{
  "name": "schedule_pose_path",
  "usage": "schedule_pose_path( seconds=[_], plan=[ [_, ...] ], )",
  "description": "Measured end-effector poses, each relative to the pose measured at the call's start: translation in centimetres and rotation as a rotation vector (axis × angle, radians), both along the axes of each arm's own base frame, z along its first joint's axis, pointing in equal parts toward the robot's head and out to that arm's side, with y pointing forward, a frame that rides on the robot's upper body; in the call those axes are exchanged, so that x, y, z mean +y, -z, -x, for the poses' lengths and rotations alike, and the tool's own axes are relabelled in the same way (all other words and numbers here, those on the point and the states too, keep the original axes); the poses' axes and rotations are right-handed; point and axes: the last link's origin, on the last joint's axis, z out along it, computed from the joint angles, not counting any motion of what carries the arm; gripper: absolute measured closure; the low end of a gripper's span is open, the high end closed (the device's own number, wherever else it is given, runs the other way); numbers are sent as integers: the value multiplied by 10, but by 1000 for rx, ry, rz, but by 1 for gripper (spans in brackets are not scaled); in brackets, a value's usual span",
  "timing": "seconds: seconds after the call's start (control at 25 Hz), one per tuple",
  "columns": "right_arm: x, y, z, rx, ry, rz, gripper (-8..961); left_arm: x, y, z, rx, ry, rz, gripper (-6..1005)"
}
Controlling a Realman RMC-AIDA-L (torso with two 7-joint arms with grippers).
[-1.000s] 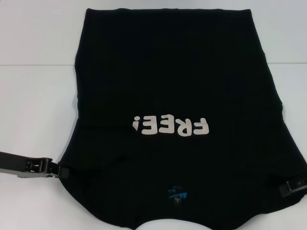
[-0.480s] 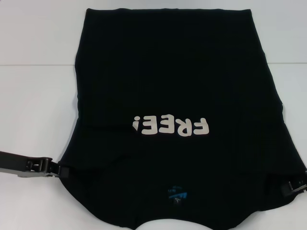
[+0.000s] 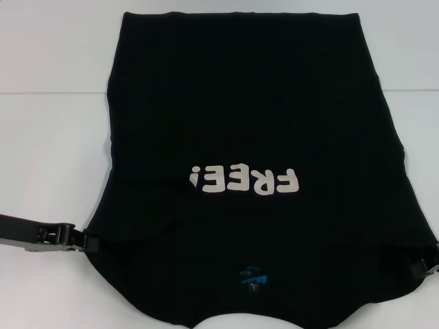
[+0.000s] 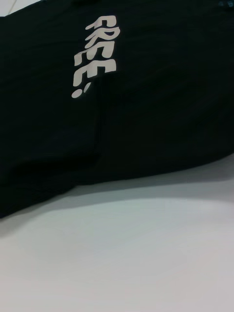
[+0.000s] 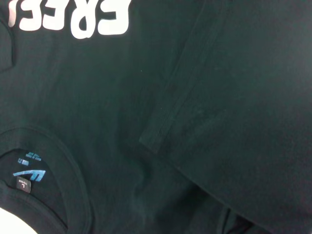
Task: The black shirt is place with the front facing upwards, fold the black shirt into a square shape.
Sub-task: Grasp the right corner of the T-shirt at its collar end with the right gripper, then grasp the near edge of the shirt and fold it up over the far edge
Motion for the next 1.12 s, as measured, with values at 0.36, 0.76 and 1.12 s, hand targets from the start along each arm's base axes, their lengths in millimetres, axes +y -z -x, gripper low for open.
schedule_pose_path(
  seconds=[0.36,0.76,1.12],
  plan=[
    [1,-12,1,1,-20,7,899,0,-3,1,-15,-20,-16,978],
    [-21,-24,8,57,-83,159,898,-25,-2,3,-66,-17,88,979],
    [-41,-22,6,85,-97,270,897,-47,-4,1,-92,-3,230,978]
  ],
)
